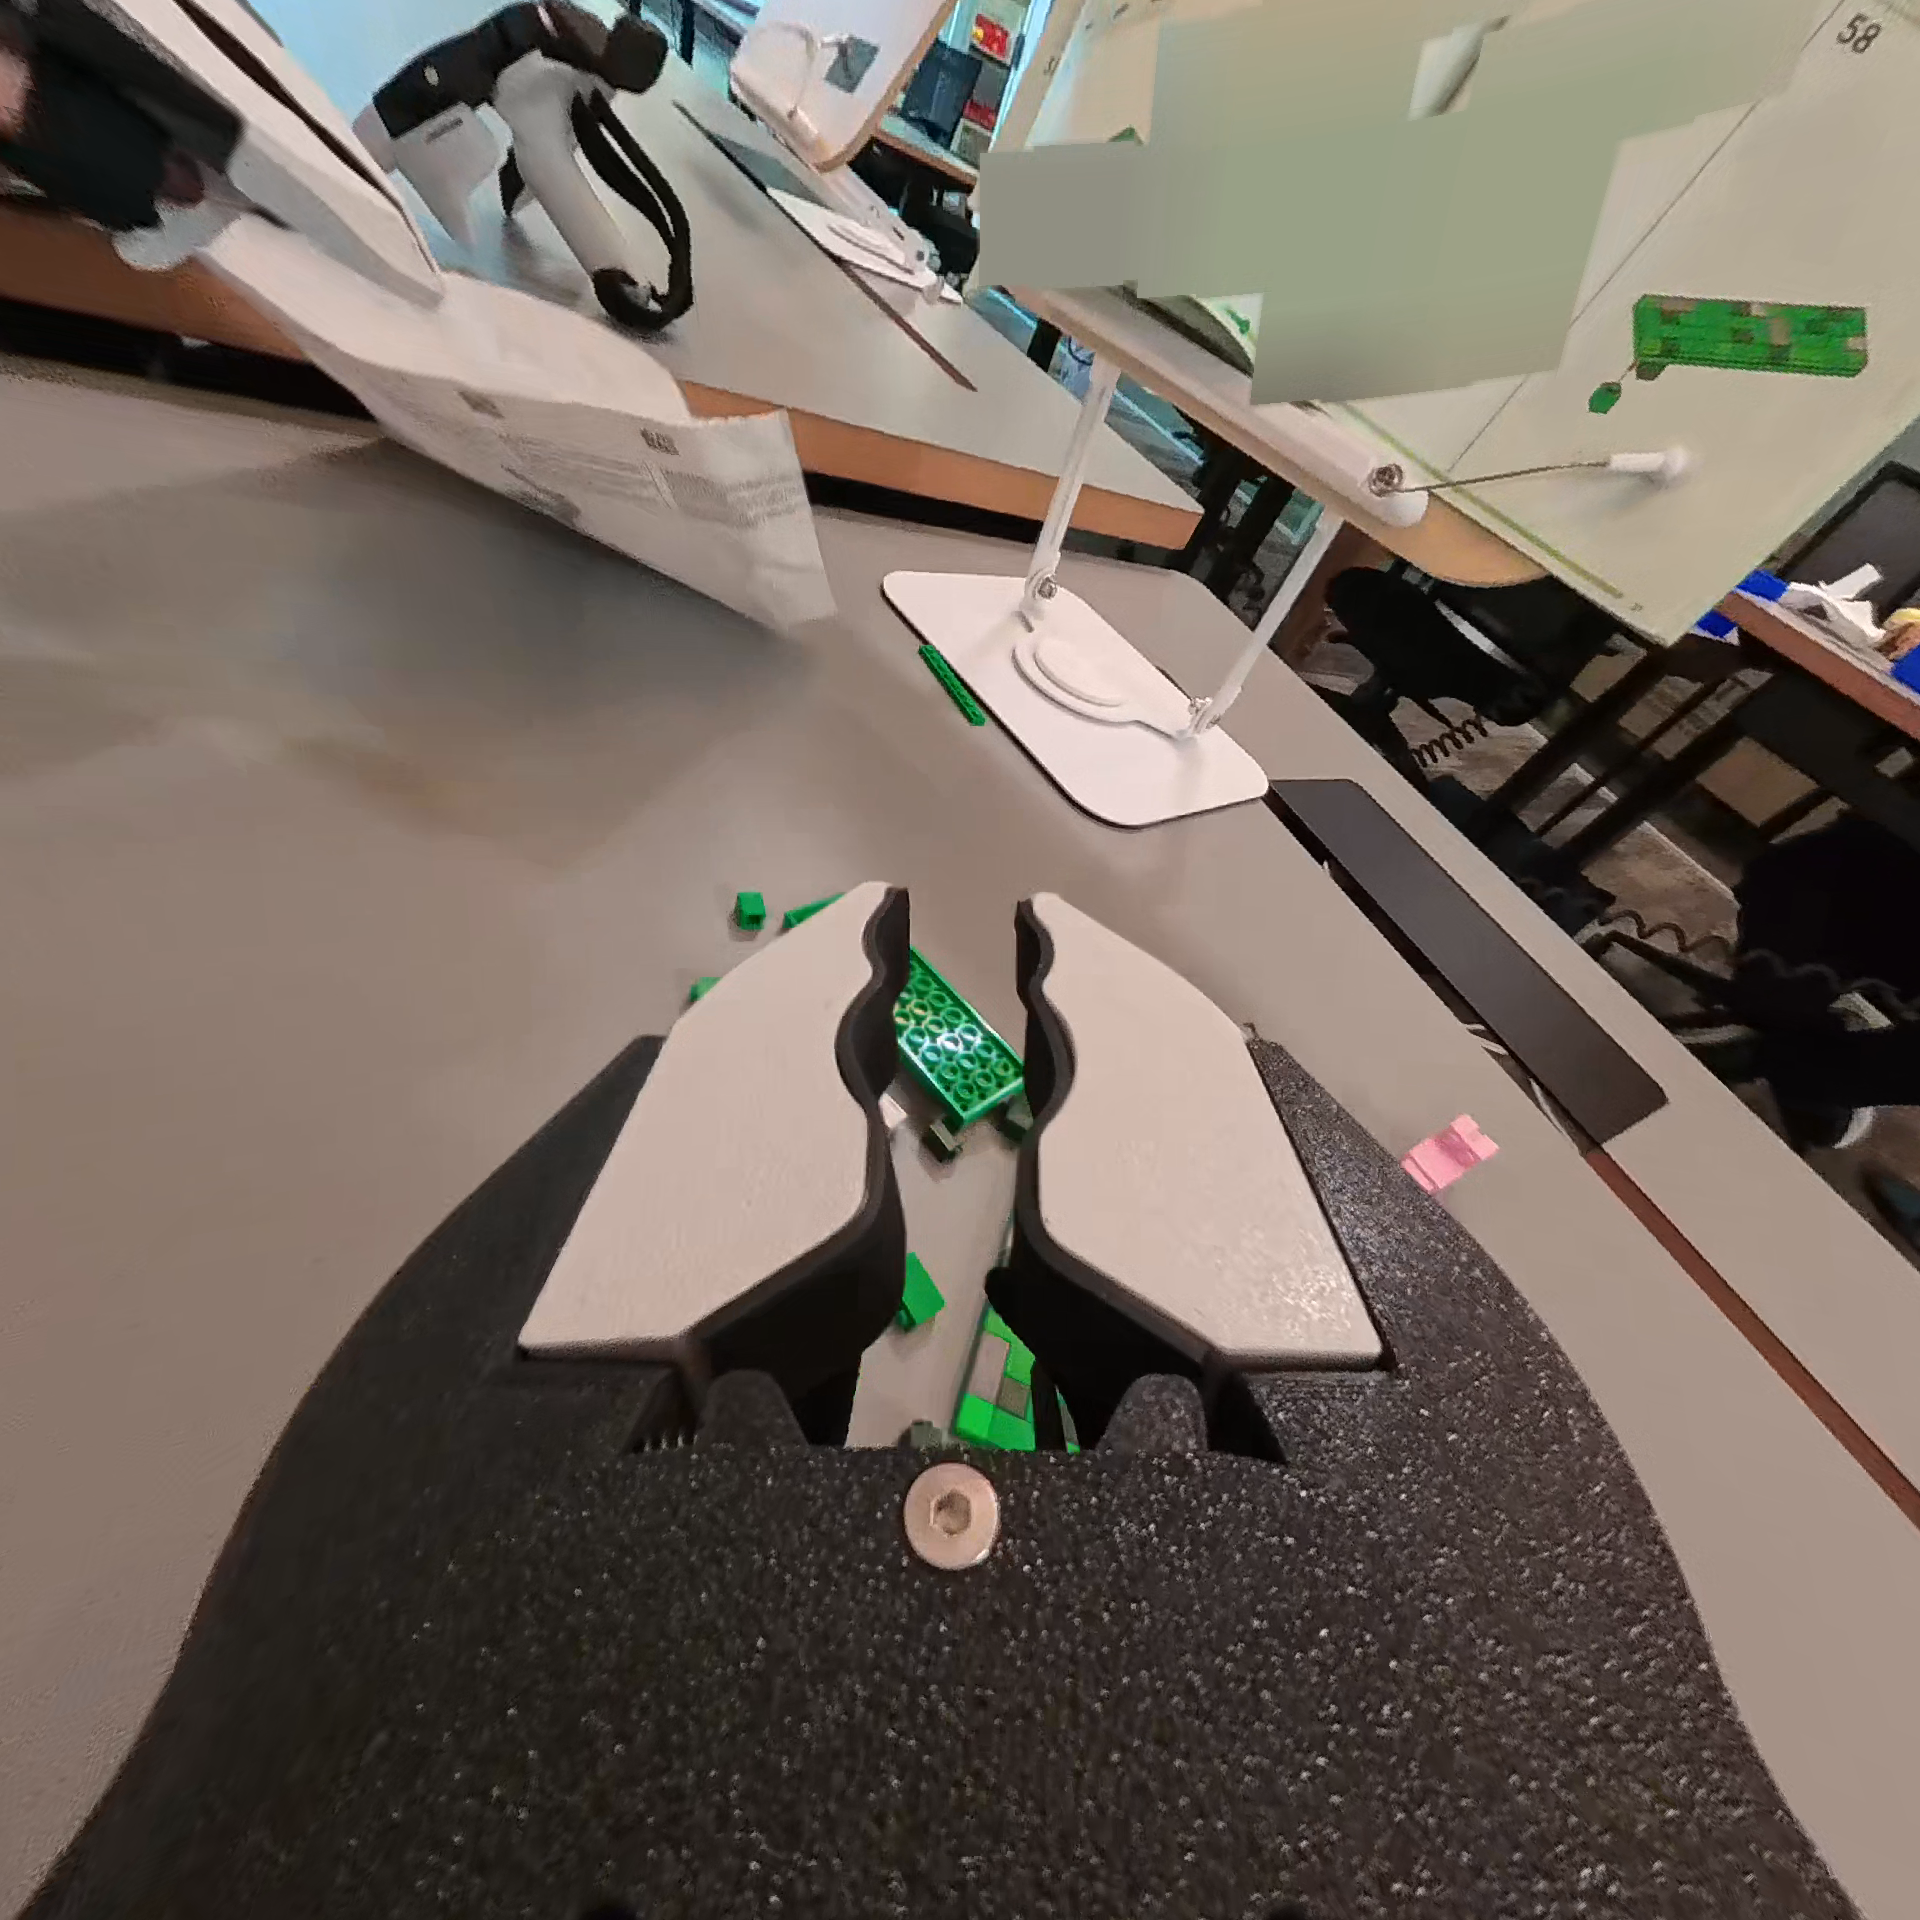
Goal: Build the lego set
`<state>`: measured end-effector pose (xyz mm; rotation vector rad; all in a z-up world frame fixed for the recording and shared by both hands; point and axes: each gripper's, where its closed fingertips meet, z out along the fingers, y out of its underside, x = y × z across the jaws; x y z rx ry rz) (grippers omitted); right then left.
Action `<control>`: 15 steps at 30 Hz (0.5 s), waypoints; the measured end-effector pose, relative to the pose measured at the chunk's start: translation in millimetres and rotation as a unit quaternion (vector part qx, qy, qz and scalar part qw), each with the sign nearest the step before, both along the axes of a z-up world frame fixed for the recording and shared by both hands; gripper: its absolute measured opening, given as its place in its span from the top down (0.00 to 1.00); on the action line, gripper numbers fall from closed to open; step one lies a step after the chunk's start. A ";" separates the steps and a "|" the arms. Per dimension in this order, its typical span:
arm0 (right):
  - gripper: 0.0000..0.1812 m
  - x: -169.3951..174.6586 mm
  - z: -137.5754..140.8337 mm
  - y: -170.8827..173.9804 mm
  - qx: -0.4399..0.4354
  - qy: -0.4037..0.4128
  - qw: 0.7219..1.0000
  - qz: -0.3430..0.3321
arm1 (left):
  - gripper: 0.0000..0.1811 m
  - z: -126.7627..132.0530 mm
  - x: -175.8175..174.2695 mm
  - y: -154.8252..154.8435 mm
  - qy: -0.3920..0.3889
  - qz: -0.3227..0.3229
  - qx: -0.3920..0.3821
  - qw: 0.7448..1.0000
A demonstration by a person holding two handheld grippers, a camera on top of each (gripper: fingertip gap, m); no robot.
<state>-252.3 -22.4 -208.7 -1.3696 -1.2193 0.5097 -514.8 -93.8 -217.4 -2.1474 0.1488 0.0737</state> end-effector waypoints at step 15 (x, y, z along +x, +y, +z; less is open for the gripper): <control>0.84 68.6 -11.8 40.0 -0.056 -0.013 0.995 -0.077 | 1.00 -4.1 23.1 7.8 -0.064 -0.061 0.009 0.996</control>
